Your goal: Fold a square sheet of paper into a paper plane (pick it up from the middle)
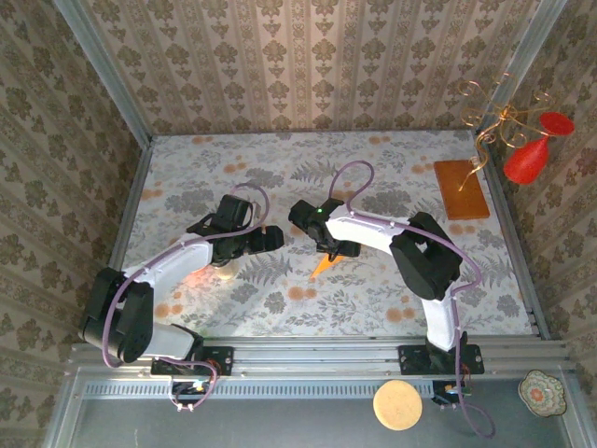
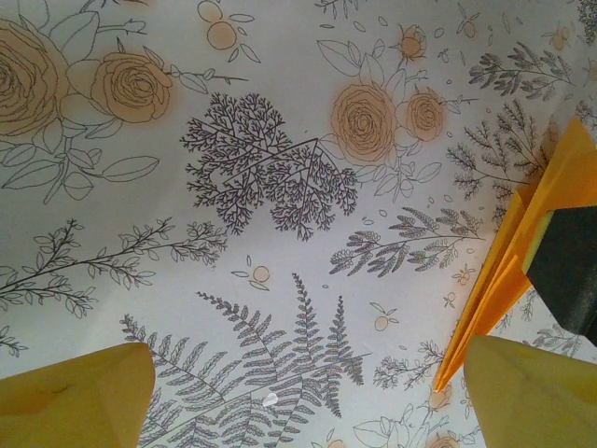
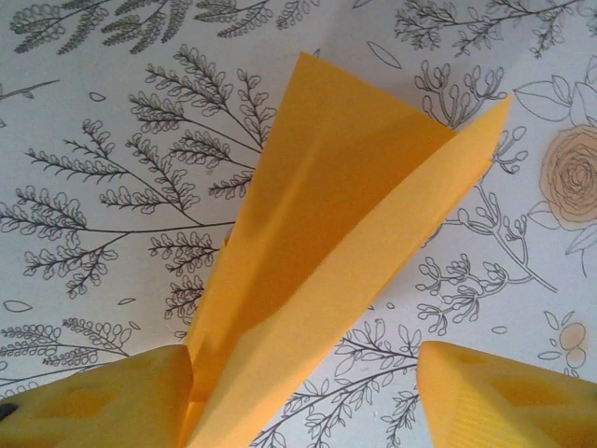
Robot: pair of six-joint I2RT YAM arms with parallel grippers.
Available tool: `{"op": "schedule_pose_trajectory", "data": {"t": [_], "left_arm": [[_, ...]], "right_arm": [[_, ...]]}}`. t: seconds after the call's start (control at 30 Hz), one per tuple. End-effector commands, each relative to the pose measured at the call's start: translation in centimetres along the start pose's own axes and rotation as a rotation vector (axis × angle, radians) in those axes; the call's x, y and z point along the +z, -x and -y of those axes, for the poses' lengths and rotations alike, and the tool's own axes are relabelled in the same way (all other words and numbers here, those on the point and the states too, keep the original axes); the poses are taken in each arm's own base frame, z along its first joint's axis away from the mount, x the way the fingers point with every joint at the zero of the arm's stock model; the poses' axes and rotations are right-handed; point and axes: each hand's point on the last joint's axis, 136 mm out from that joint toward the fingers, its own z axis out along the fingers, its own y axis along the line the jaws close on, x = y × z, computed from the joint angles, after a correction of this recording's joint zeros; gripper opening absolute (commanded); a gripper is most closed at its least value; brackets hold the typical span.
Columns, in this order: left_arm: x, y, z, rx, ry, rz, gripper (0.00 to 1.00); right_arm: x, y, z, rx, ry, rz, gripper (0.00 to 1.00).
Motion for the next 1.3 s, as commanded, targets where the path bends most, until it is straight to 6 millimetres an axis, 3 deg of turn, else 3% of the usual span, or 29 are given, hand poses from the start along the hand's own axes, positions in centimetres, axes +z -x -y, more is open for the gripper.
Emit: {"op": "schedule_pose_trajectory", "data": {"t": [0.0,0.33,0.67,0.93,1.1,1.2,1.27], "left_arm": [[-0.9,0.9,0.8,0.032,-0.027,0.028,0.88],[-0.6,1.0,0.8,0.029,-0.026,0.018,0.88],[-0.5,1.2,1.0,0.027,-0.030,0.016,0.88],[-0.6,1.8,1.4,0.020,-0.040,0.024,0.88],[-1.0,2.9,1.9,0.002,-0.063,0.052,0.88],[-1.4,3.7,1.6,-0.006,-0.049,0.076,0.88],[-1.9,4.6,0.9,-0.030,-0.043,0.103,0.88]], "right_arm": [[-1.3,0.8,1.8,0.065,-0.025,0.042,0.63],[-1.1,0.6,2.3,0.080,-0.035,0.042,0.47],[-0.6,0.4,2.6,0.098,-0.027,0.031,0.18],[-3.2,3.1,3.3,0.077,0.018,0.114,0.00],[-6.8,5.0,-0.4,-0.079,0.323,0.146,0.00],[-9.1,4.9,-3.7,-0.189,0.555,0.161,0.00],[-9.6,4.4,-5.3,-0.209,0.677,0.145,0.00]]}}
